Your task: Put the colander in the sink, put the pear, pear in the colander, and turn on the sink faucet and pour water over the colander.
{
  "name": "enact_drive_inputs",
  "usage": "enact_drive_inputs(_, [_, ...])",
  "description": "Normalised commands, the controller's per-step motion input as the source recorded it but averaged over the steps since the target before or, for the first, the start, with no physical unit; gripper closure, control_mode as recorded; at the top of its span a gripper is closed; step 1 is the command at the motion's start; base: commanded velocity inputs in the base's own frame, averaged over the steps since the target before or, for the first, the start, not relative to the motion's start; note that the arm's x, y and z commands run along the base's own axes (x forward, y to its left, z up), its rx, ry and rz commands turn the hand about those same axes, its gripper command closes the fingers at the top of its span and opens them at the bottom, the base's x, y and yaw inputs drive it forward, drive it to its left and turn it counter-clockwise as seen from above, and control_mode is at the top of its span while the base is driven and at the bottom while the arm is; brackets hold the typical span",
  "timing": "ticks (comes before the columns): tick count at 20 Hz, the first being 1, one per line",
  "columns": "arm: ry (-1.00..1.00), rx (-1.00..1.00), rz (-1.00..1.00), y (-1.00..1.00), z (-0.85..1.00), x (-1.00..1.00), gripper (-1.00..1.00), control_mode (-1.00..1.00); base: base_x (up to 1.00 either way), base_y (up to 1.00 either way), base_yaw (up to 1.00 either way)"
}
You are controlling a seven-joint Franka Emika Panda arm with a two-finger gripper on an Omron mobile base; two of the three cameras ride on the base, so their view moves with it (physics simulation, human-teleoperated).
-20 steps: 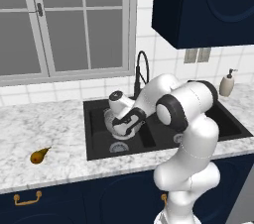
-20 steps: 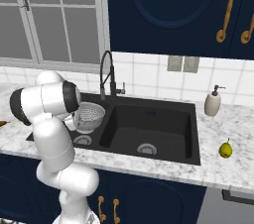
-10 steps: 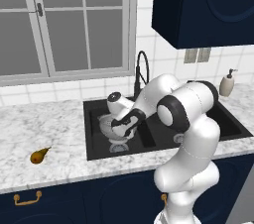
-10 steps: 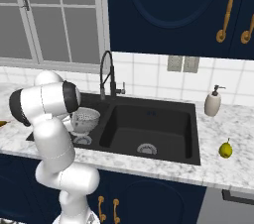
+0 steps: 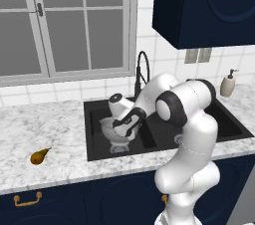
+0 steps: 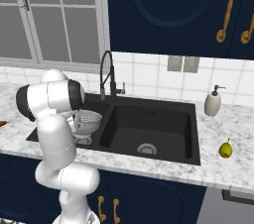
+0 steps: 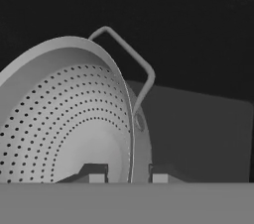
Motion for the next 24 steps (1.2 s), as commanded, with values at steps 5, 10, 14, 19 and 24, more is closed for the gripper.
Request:
enact_drive_inputs(5, [0.0, 0.0, -0.12, 0.07, -0.45, 0.0, 1.0, -1.0, 0.0, 0.0, 0.0])
enact_drive_inputs(10, [0.0, 0.0, -0.1, 0.12, -0.42, 0.0, 1.0, -1.0, 0.0, 0.0, 0.0])
enact_drive_inputs(14, [0.0, -0.01, -0.09, 0.16, -0.41, 0.0, 1.0, -1.0, 0.0, 0.0, 0.0])
enact_drive_inputs(19, [0.0, 0.0, -0.06, 0.06, -0.34, 0.0, 1.0, -1.0, 0.0, 0.0, 0.0])
enact_drive_inputs(24, [0.0, 0.0, -0.03, 0.0, -0.18, 0.06, 1.0, -1.0, 0.0, 0.0, 0.0])
